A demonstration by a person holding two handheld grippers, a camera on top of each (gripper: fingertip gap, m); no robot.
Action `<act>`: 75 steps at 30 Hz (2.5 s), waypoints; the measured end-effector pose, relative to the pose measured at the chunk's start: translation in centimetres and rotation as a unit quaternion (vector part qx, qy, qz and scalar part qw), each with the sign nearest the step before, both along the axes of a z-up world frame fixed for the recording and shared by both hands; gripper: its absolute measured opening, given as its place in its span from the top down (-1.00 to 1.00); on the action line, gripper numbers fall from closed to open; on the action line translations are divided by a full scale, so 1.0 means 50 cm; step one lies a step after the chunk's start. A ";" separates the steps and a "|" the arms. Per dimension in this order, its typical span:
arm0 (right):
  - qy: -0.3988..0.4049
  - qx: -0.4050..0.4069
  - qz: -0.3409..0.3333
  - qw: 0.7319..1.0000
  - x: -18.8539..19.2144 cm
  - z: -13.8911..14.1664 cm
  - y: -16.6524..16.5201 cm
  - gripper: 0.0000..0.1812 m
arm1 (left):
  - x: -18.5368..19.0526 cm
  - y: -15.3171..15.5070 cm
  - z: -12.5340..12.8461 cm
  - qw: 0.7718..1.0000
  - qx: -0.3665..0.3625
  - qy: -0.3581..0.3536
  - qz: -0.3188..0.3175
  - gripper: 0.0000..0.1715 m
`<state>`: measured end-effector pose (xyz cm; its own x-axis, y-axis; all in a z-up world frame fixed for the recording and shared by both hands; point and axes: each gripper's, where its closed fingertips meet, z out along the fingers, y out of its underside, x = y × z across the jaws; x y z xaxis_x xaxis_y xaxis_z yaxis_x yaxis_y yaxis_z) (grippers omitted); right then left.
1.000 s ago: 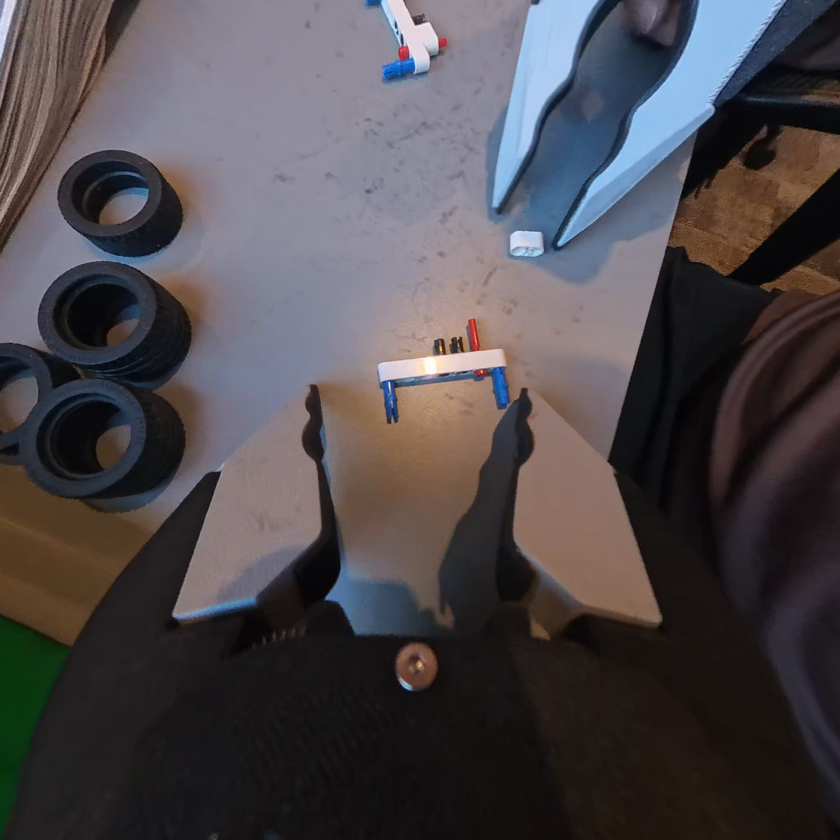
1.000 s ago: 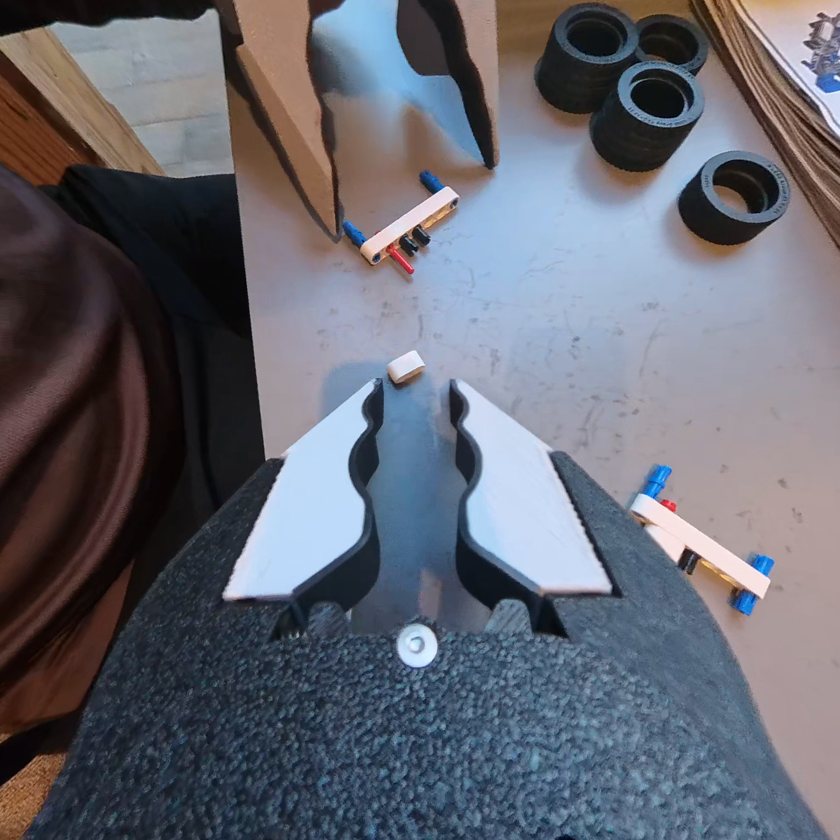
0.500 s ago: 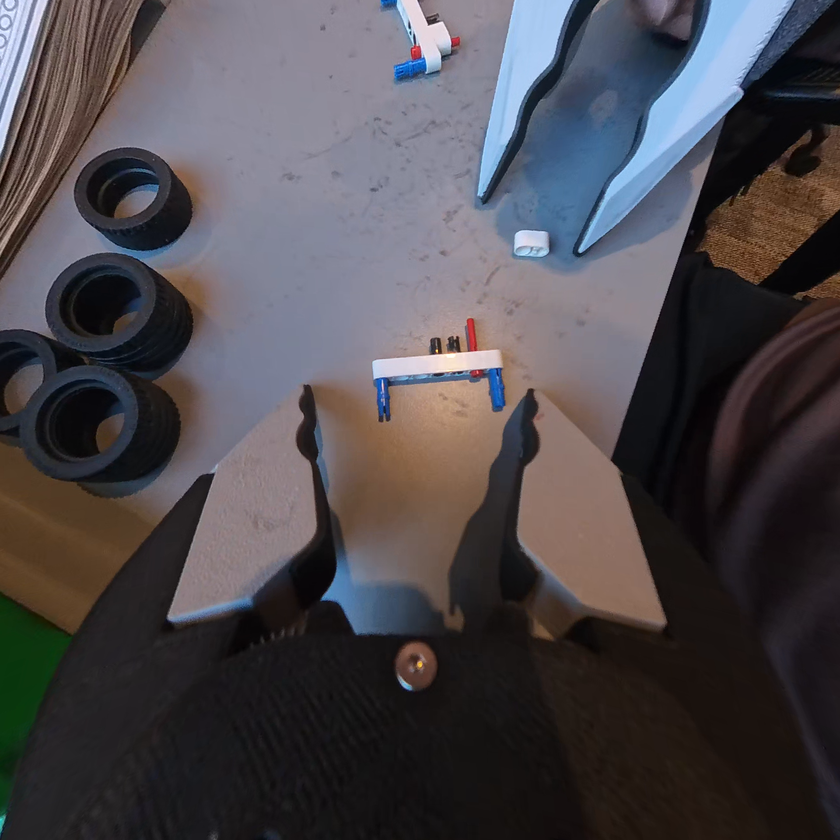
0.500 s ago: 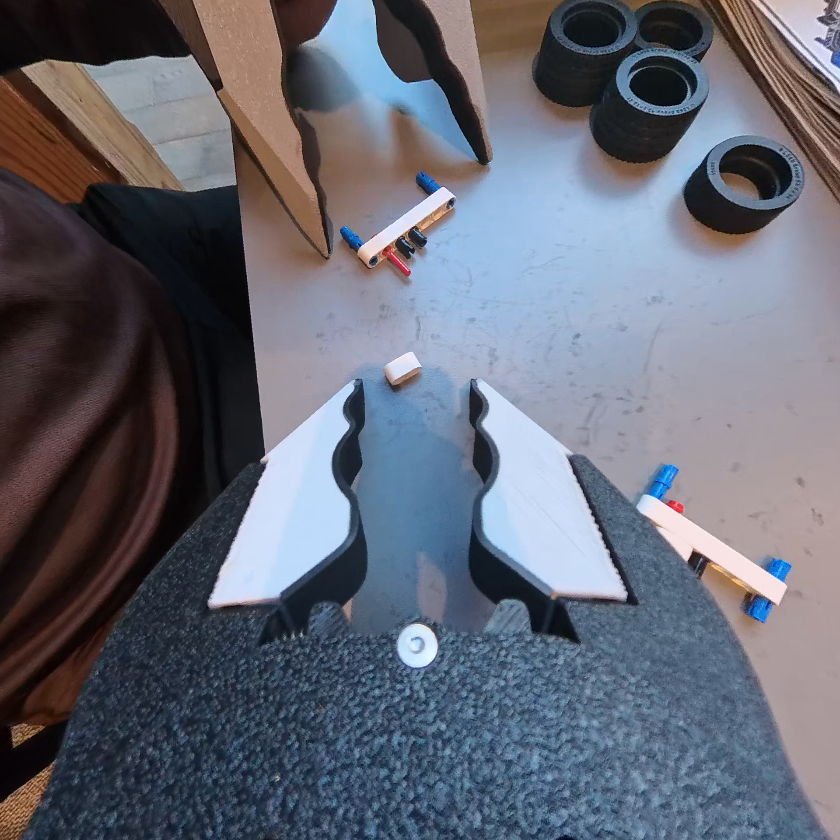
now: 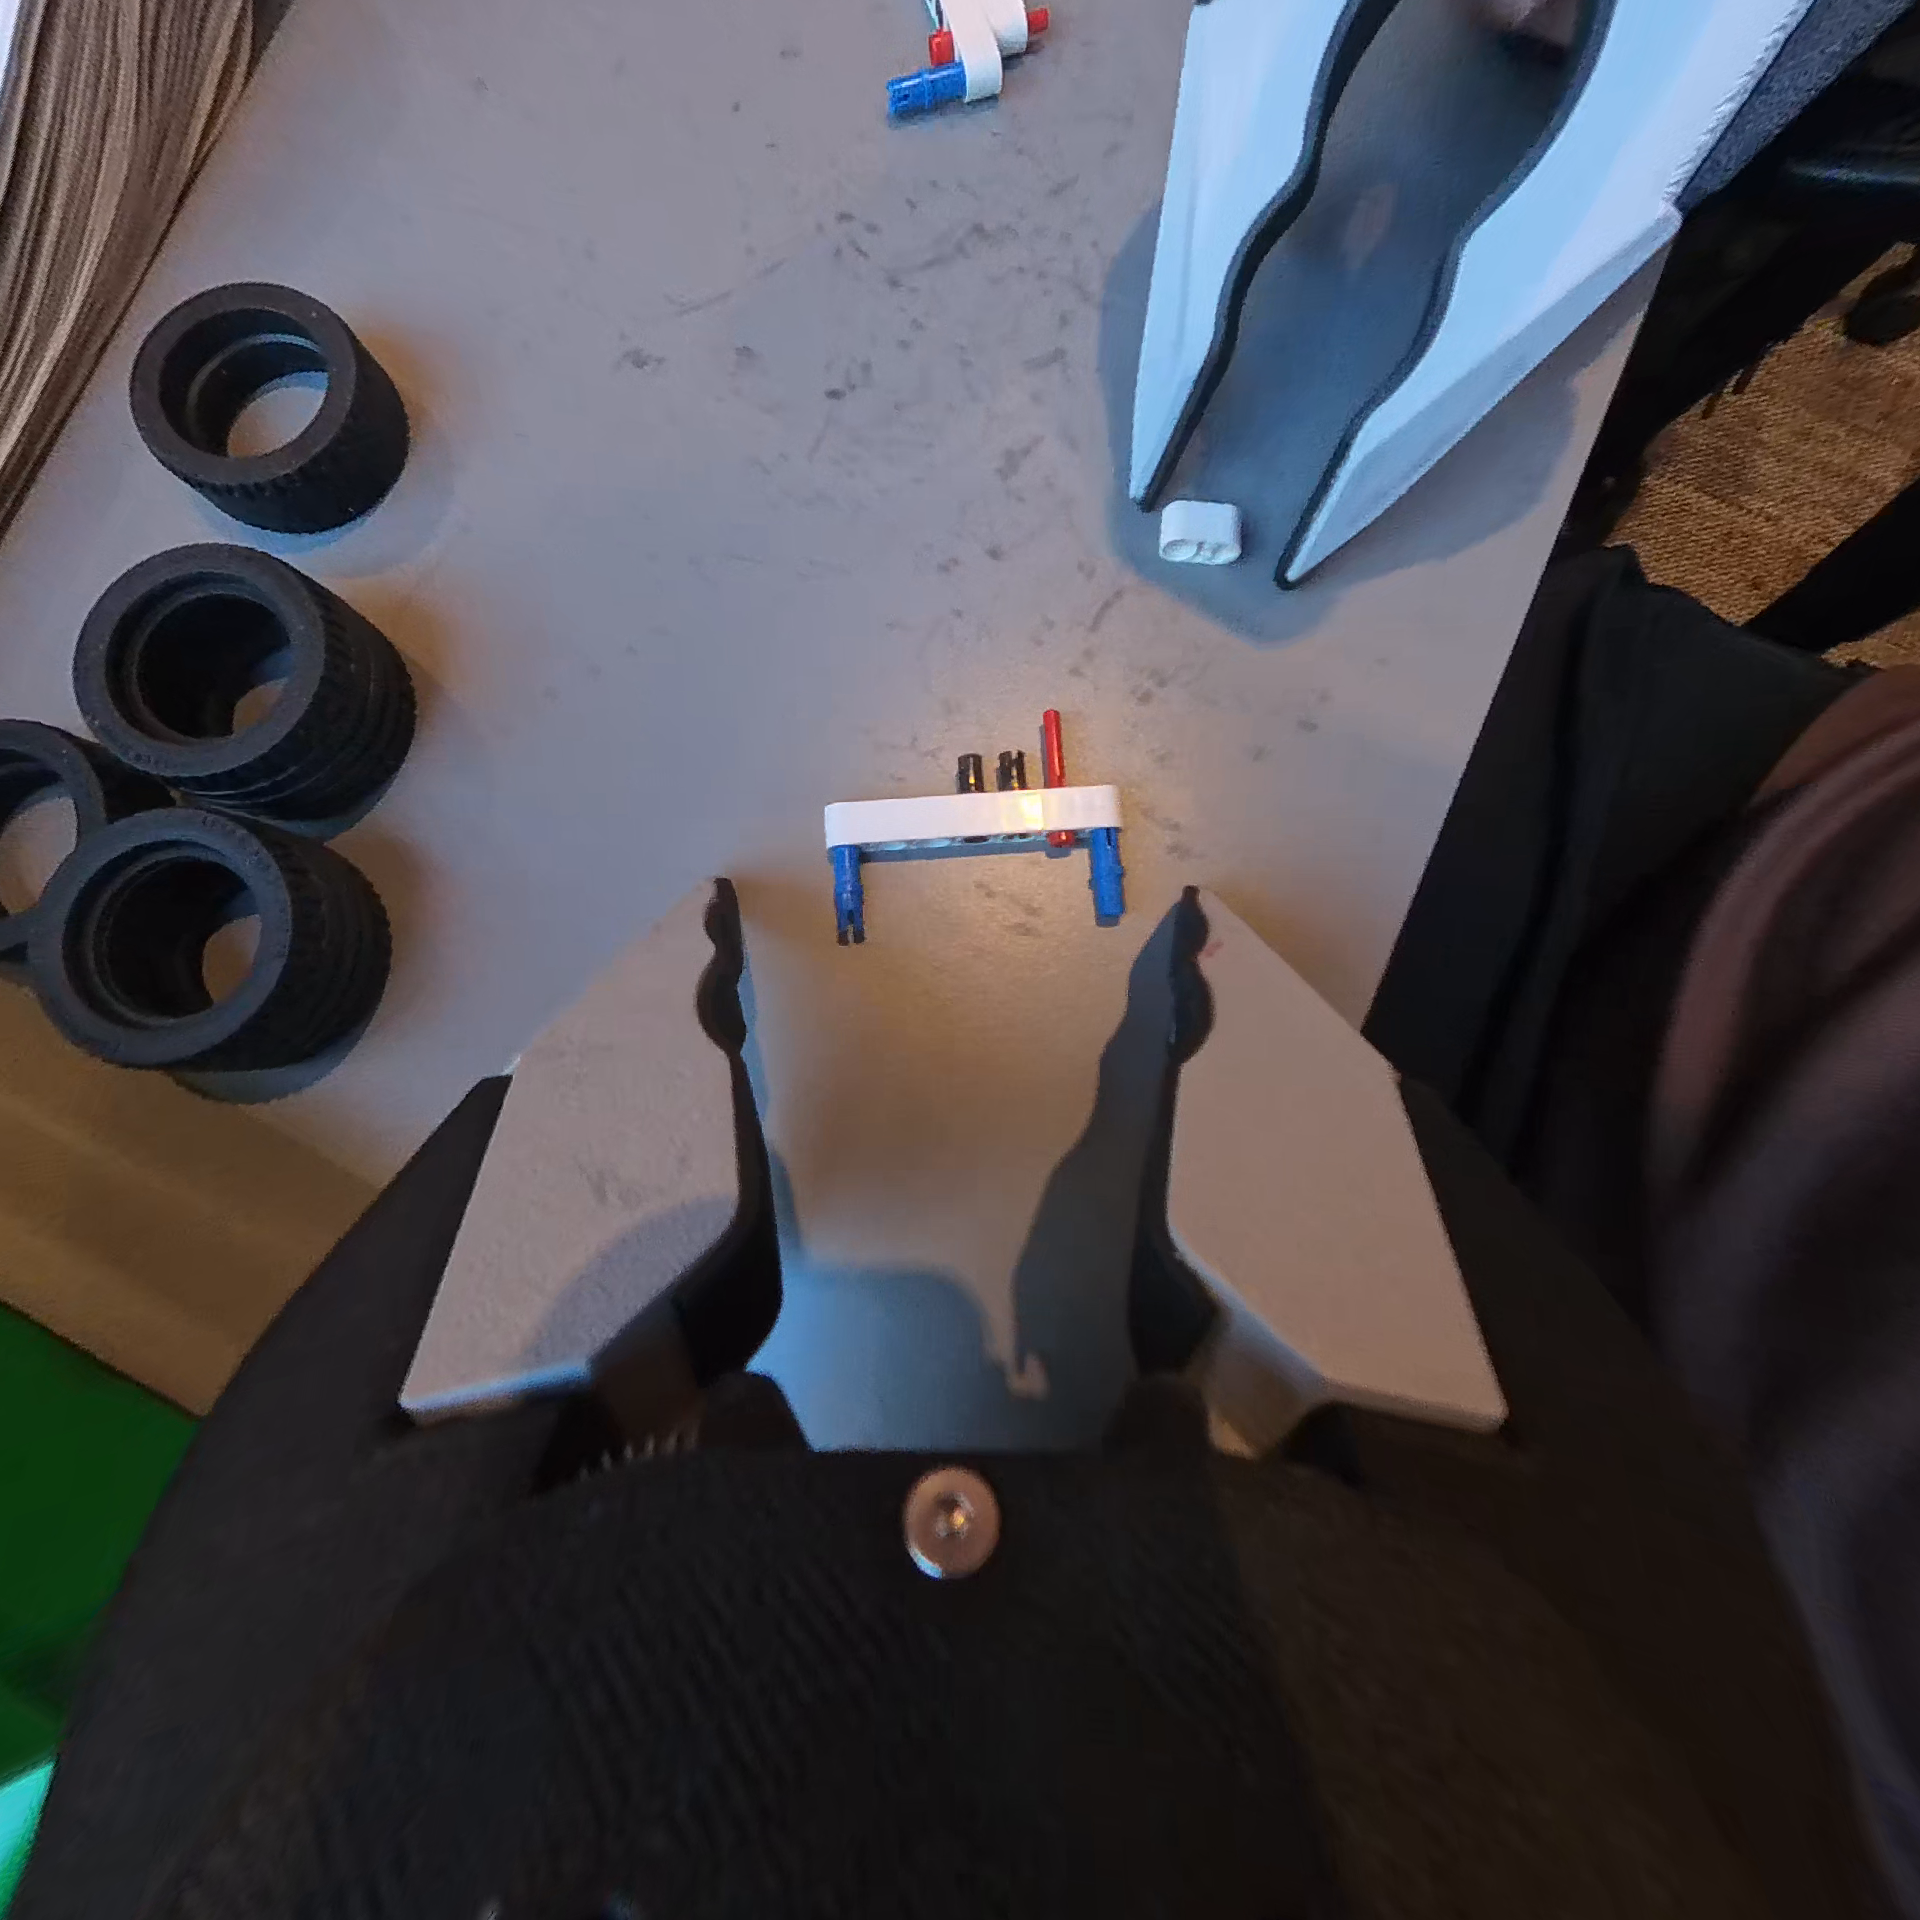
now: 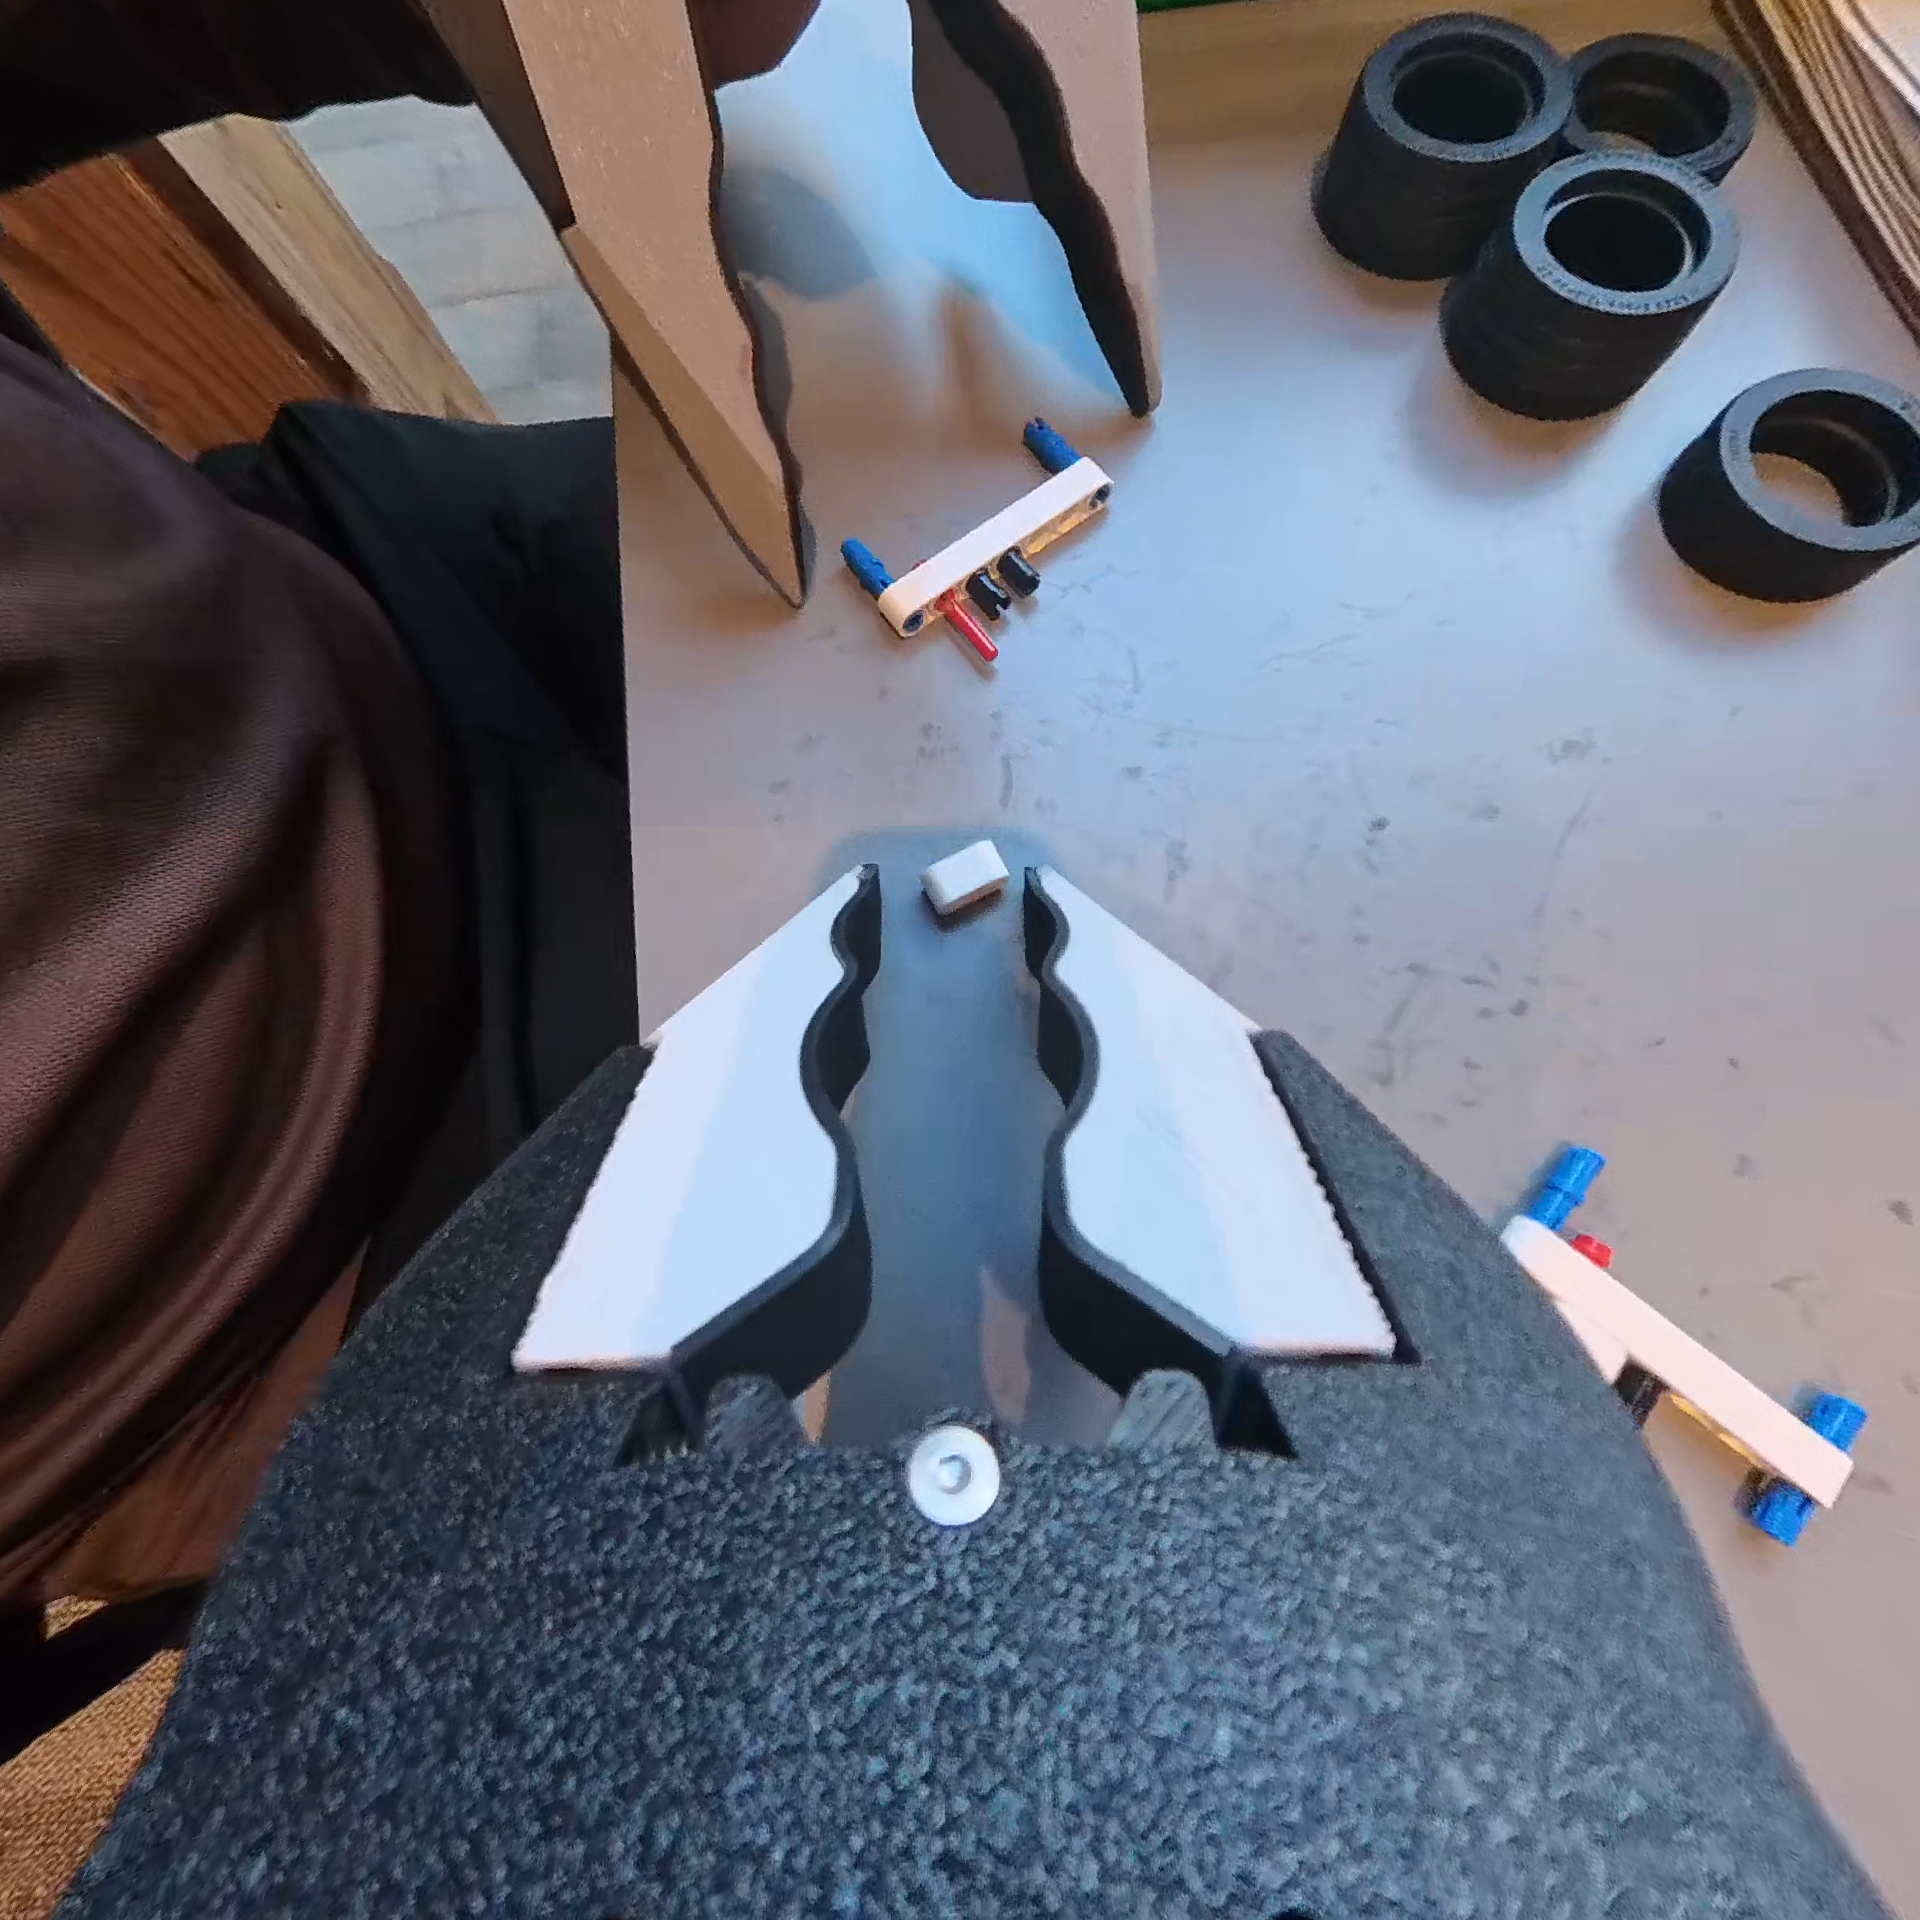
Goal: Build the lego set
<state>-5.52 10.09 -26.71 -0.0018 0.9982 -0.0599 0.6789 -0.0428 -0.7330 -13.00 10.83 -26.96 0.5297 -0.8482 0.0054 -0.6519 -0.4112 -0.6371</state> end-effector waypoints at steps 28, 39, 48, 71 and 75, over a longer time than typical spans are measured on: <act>-0.001 0.027 0.030 0.999 0.000 -0.001 -0.006 0.87 | 0.051 0.001 0.001 0.997 -0.015 0.024 -0.068 0.31; 0.006 0.033 0.035 0.999 0.003 0.004 -0.009 0.76 | 0.035 -0.014 -0.002 0.997 -0.025 0.050 -0.060 0.17; -0.002 0.037 0.016 0.999 -0.005 0.000 -0.007 0.92 | 0.068 -0.014 0.001 0.998 -0.012 0.020 -0.058 0.37; -0.003 0.005 -0.036 0.999 -0.023 0.001 -0.021 0.87 | 0.085 -0.018 0.002 0.999 -0.003 0.004 -0.049 0.36; -0.002 0.001 -0.019 1.000 -0.016 0.001 -0.027 0.81 | 0.083 -0.023 0.002 0.997 -0.005 0.009 -0.070 0.36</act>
<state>-6.33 8.76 -26.64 0.0356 0.9976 -0.0588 0.6804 -0.0673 -0.7297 -8.86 9.67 -26.88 0.4055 -0.9141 0.0058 -0.7147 -0.3210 -0.6214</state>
